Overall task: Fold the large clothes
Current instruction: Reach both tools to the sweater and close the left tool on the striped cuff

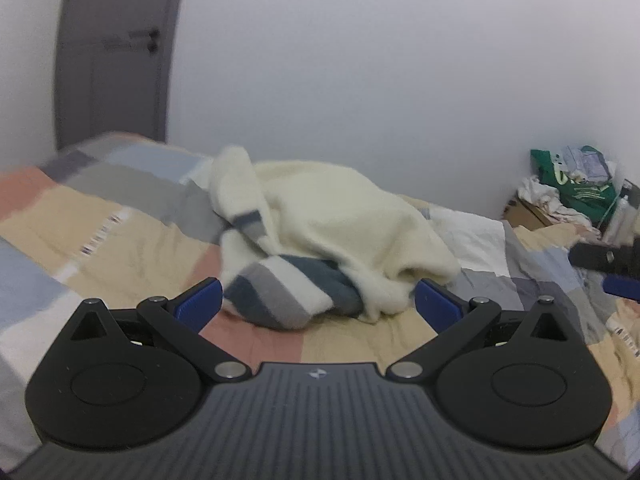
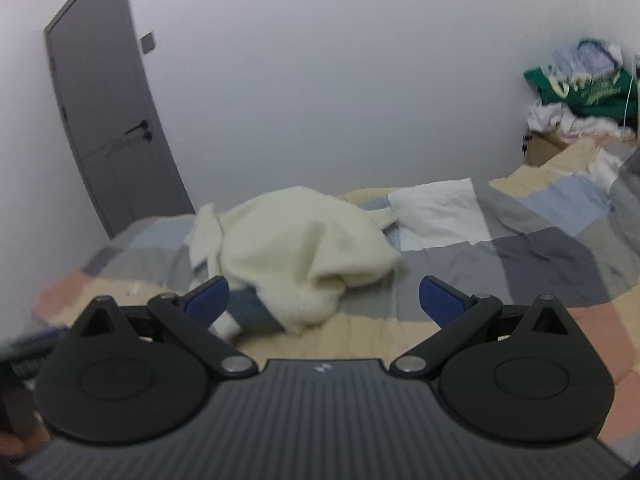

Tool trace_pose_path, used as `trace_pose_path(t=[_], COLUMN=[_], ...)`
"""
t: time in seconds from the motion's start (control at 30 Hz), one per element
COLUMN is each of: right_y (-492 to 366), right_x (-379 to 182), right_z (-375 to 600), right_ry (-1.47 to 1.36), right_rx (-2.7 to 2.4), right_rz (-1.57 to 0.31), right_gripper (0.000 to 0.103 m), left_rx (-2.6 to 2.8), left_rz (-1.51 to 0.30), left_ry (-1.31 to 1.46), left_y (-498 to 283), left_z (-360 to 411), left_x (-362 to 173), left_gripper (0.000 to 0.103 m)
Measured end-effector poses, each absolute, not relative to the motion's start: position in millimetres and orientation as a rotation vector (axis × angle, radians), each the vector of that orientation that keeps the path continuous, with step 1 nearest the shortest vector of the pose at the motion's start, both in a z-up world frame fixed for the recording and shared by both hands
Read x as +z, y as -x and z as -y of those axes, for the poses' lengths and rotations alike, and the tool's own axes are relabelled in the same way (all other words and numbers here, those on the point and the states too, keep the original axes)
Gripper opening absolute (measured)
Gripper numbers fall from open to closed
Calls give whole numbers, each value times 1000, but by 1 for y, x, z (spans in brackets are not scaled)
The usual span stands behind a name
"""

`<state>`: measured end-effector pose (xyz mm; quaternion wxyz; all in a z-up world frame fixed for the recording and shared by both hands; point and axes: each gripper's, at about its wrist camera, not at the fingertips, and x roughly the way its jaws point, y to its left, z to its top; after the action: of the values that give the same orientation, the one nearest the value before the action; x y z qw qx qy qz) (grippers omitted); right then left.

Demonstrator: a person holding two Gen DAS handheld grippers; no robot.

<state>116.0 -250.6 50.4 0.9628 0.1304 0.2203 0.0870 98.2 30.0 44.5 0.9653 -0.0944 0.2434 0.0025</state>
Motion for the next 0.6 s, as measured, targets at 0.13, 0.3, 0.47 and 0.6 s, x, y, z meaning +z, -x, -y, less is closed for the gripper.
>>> trace_pose_path(t=[0.13,0.3,0.47,0.6], right_y=[-169,-235,-283,-313], right_x=[40,-6,-59,-89], right_z=[251,253,250,248], right_ry=[-334,-459,-504,-445], right_rx=[132,150,199,213], right_rz=[-492,-607,-636,-604], right_gripper=[103,103,93,87], left_rx=[-18,-41,-84,-130], left_rz=[-547,-583,-547,-525], left_ry=[202,210,178,122], left_y=[-145,-188,-217,-239], left_z=[-37,-46,-48,-41], left_x=[18,-26,-57,-74], left_gripper=[103,103,102,102])
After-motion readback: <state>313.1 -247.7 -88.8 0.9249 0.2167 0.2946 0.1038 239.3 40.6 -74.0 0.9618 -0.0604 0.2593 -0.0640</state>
